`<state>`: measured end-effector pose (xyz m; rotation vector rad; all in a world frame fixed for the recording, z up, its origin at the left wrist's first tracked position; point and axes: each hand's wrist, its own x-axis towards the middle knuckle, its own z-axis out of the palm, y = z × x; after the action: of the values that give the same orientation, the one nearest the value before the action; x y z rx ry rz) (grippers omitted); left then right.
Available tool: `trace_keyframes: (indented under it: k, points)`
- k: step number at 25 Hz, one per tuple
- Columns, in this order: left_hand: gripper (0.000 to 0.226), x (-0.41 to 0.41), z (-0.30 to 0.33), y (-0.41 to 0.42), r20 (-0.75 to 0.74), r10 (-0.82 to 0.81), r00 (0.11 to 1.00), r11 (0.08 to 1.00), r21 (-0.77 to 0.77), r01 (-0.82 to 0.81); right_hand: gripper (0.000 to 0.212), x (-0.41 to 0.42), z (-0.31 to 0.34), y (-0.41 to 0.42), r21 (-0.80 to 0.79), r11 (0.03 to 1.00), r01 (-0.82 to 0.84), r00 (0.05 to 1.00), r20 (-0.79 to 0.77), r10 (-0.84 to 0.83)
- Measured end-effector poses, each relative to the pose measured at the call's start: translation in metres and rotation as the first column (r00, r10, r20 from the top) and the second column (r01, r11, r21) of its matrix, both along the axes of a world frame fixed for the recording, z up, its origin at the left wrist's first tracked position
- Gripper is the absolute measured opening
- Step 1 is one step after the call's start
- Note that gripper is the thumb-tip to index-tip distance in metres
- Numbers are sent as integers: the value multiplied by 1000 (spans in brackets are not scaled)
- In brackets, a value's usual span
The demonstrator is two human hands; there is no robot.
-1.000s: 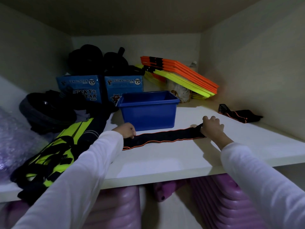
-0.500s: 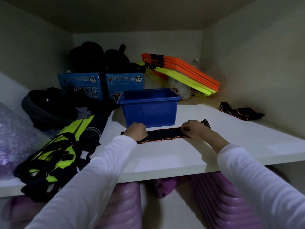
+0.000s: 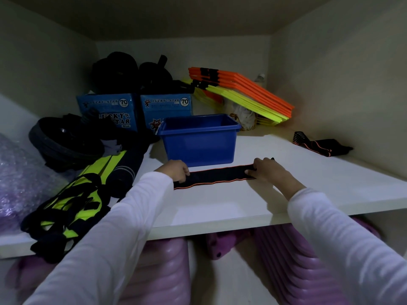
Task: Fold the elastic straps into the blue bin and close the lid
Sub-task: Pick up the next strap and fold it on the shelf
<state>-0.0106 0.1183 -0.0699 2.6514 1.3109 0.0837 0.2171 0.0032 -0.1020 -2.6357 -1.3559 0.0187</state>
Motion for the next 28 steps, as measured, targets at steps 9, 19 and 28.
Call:
trace_keyframes:
  k: [9,19,28]
  points:
    - [41,0,-5,3,-4,-14,1000,999,40,14,45,-3,6,1,-49,999,-10,1000,-1,10]
    - [38,-10,-11,16,123,7,992,999,-33,-3,46,0,6,11,-35,999,-23,999,-31,22]
    - [34,6,-20,5,-54,48,997,984,173,-38,38,4,2,2,39,993,-115,991,-59,117]
